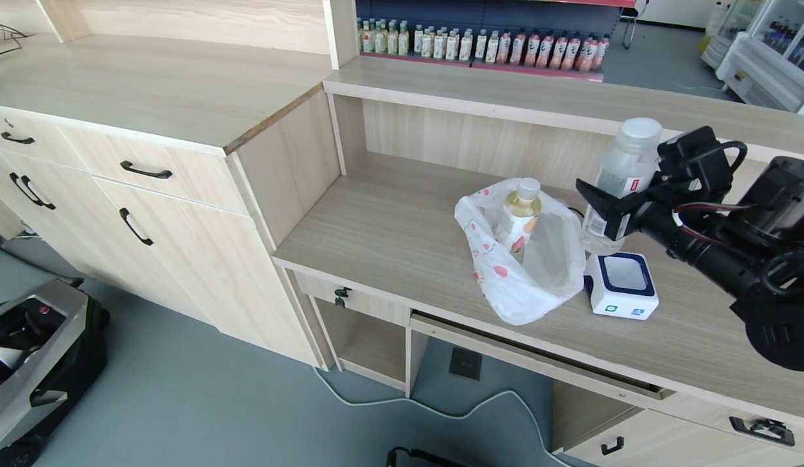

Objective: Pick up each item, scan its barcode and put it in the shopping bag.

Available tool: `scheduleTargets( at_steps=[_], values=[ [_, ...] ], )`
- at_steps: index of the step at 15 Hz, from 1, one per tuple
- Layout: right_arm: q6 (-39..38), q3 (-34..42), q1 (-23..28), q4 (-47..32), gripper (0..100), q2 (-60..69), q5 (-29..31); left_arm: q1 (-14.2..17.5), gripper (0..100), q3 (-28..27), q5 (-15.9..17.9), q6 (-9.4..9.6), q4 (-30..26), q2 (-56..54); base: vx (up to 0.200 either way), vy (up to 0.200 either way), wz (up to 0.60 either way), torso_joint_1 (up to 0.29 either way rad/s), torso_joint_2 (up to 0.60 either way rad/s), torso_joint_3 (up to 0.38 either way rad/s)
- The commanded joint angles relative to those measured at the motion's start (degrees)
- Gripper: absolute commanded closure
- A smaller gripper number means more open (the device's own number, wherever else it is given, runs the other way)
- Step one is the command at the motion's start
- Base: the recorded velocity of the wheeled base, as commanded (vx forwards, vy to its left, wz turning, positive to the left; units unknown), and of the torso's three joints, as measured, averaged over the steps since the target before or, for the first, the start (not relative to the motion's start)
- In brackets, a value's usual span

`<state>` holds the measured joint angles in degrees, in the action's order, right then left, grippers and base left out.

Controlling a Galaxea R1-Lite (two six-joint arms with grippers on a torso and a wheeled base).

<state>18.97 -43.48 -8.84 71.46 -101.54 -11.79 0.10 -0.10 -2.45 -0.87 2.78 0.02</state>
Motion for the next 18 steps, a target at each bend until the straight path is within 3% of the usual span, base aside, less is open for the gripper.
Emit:
scheduleTargets(
  at_steps=[1, 4, 9, 18],
  values=[
    [-6.8, 0.1, 0.1, 2.3, 100, -6.7, -2.2, 0.0, 0, 0.0, 0.0, -0.01, 0.0, 0.0, 0.0, 0.0, 0.0, 0.0, 0.0, 0.0],
    [-11.4, -0.5, 0.1, 6.5, 100, -14.0, -2.3, 0.0, 0, 0.0, 0.0, -0.01, 0.0, 0.0, 0.0, 0.0, 0.0, 0.0, 0.0, 0.0],
    [-11.9, -3.2, -1.6, 13.5, 100, -22.6, -2.4, 0.0, 0, 0.0, 0.0, -0.01, 0.0, 0.0, 0.0, 0.0, 0.0, 0.0, 0.0, 0.0],
    [-11.7, -5.4, -1.5, 17.1, 100, -28.1, -3.2, 0.0, 0, 0.0, 0.0, 0.07, 0.0, 0.0, 0.0, 0.0, 0.0, 0.0, 0.0, 0.0]
  ],
)
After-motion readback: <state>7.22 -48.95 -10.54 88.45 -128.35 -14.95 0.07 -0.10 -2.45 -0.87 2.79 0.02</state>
